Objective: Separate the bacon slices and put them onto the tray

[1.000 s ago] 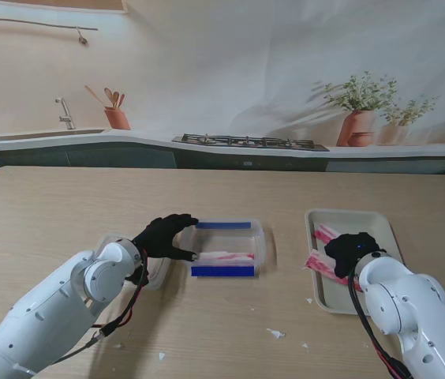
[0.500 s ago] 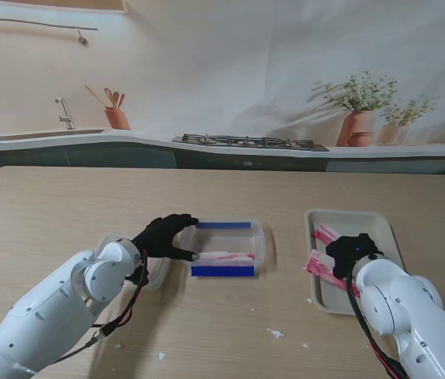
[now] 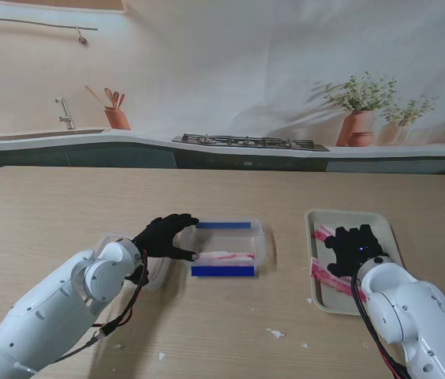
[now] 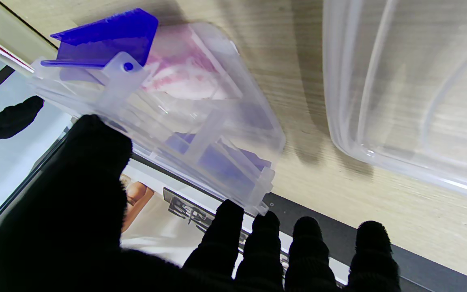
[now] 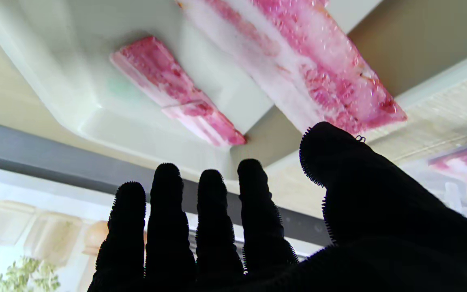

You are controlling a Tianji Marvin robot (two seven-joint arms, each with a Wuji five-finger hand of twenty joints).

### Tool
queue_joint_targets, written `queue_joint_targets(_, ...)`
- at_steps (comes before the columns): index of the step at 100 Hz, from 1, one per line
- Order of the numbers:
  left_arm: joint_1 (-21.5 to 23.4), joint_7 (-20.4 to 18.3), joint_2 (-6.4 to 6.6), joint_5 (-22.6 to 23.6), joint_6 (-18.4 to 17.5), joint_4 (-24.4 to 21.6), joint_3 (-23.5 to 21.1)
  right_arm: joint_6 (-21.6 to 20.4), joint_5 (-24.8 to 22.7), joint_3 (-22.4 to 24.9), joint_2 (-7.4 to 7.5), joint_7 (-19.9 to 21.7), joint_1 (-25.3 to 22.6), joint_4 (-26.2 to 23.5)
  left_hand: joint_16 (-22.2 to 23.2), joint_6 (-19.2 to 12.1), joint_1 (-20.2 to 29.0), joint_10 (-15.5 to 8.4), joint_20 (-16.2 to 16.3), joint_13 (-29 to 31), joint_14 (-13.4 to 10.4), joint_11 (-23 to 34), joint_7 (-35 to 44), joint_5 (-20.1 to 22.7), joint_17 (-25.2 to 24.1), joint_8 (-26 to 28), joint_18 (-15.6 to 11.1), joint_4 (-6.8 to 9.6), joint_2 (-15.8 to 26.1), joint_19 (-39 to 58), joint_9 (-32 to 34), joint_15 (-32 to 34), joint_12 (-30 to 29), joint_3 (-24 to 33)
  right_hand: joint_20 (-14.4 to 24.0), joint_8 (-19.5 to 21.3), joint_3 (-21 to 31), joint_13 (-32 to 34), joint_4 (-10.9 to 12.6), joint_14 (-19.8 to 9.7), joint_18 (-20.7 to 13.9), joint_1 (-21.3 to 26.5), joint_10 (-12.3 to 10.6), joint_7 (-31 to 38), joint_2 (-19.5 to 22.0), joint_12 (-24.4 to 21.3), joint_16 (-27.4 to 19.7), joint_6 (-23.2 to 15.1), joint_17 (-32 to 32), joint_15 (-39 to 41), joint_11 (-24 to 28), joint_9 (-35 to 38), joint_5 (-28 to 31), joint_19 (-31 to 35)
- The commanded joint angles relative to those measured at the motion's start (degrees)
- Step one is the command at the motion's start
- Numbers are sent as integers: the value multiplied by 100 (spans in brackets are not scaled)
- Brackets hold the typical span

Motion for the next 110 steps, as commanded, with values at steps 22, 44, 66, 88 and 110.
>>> queue_joint_targets(22, 57, -92, -27, 44, -9, 148, 70, -503, 197, 41, -66, -500, 20, -272, -55, 169, 266, -247, 123, -197, -149, 26, 9, -26, -18, 51, 1, 64, -399, -254, -52, -115, 42, 157, -155, 8, -109, -120, 406, 3, -154, 107, -43, 127, 157, -39, -55, -52, -61, 10, 63, -51, -15, -385)
queue_joint_targets(44, 49, -81, -32, 27, -30, 174, 76, -969, 580, -125, -73, -671, 318, -371, -61, 160, 258, -251, 120, -195, -159, 24, 10, -22, -16, 51, 2, 61, -396, -256, -54, -117, 44, 160, -258, 36, -40, 2, 415, -6, -257, 216, -47, 218, 205, -23, -30, 10, 99, 77, 122, 108, 145, -421)
queue_joint_targets(66, 33, -63, -40, 7, -68, 207, 84, -1182, 1172, -525, -79, -587, 775, -310, -60, 160, 246, -254, 118, -196, -157, 23, 9, -24, -18, 50, -1, 58, -400, -258, -56, -115, 44, 157, -343, 40, -20, 215, 422, 39, -228, 303, -5, 267, 305, -26, -18, 21, 255, 114, 115, 283, 275, -333)
queue_joint_targets(88, 22, -51, -44, 2, -79, 231, 99, -995, 1576, -1185, -78, -334, 1352, -135, -61, 159, 244, -250, 117, -197, -155, 22, 8, -26, -17, 50, 4, 56, -408, -258, -55, -116, 44, 150, -414, 51, -19, 328, 432, 48, -255, 405, 14, 300, 347, -5, 6, 50, 309, 160, 142, 369, 335, -236)
queue_joint_targets(110, 21, -39, -47, -3, -103, 245, 98, -718, 2161, -2002, -100, -191, 2115, 383, -64, 161, 239, -251, 116, -196, -151, 19, 5, -25, -18, 48, 10, 57, -401, -258, -56, -117, 45, 129, -472, 50, -40, 338, 430, 61, -262, 378, 24, 293, 359, 9, 33, 75, 335, 198, 154, 366, 327, -140)
